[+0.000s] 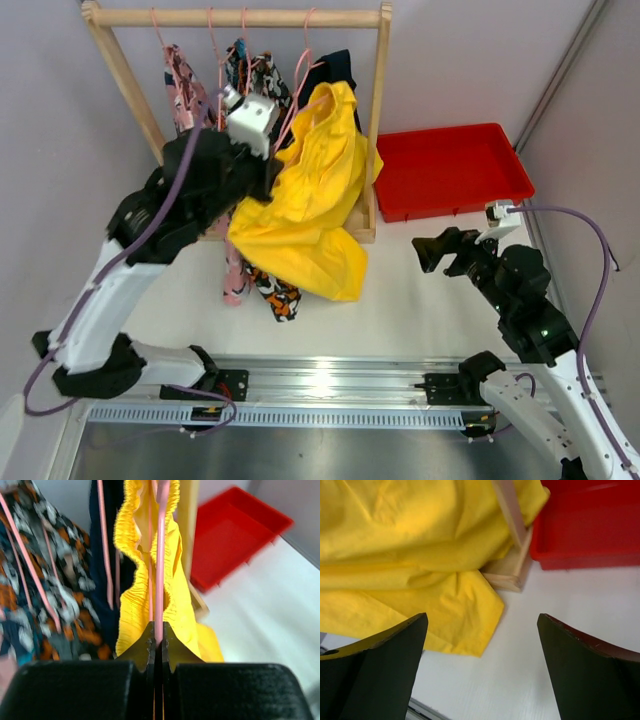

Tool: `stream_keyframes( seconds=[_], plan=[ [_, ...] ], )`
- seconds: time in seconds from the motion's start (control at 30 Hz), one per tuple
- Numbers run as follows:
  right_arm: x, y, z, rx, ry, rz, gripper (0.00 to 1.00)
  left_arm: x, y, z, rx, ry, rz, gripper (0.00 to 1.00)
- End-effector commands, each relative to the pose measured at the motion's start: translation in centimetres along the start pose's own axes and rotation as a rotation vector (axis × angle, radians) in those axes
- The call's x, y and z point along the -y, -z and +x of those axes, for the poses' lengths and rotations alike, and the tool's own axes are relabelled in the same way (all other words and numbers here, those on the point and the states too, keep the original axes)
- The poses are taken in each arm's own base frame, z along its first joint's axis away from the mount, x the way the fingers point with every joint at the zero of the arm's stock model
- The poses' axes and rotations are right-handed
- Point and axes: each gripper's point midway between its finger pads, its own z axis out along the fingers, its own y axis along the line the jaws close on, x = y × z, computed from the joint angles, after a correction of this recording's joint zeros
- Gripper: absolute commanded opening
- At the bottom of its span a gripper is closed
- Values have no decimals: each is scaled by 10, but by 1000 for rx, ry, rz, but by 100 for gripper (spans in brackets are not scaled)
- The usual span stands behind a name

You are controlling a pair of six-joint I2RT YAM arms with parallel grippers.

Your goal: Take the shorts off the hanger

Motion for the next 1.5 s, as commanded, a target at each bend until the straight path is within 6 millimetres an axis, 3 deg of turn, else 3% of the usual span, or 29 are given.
stream_keyframes(
  seconds=[0.0,0.03,0.13,0.27,0.4,0.6,0.87,0.9,0.93,1.0,1.03,1.1,1.37,1.47],
  plan=[
    [-57,20,-43,125,63,-286,100,10,67,3,50,62,166,0],
    [-66,22,-52,151,70,-326,100,10,77,13,22,62,182,0],
    [-86,25,-68,173,92,-417,99,15,113,20,23,79,271,0],
    [-113,25,-84,175,132,-541,99,27,156,11,69,105,416,0],
    [-137,25,-101,197,187,-639,99,52,197,-5,152,125,628,0],
    [-153,17,-116,229,220,-666,100,65,214,-16,191,148,732,0],
    [-169,-7,-95,205,201,-680,99,70,230,-22,229,157,793,0],
    [-168,-12,-85,180,201,-678,92,70,231,-23,231,158,794,0],
    [-172,-13,-84,191,204,-696,52,69,231,-22,234,157,793,0],
    [-176,-16,-79,185,207,-709,5,63,230,-21,245,158,752,0],
    [-175,-17,-76,183,210,-700,0,59,227,-19,238,159,726,0],
    [-172,-18,-80,214,216,-672,0,52,216,-10,200,161,662,0],
    [-127,-2,-140,407,272,-414,0,44,188,35,64,152,556,0],
    [-107,-1,-152,414,269,-333,0,44,185,44,36,151,550,0]
  ],
)
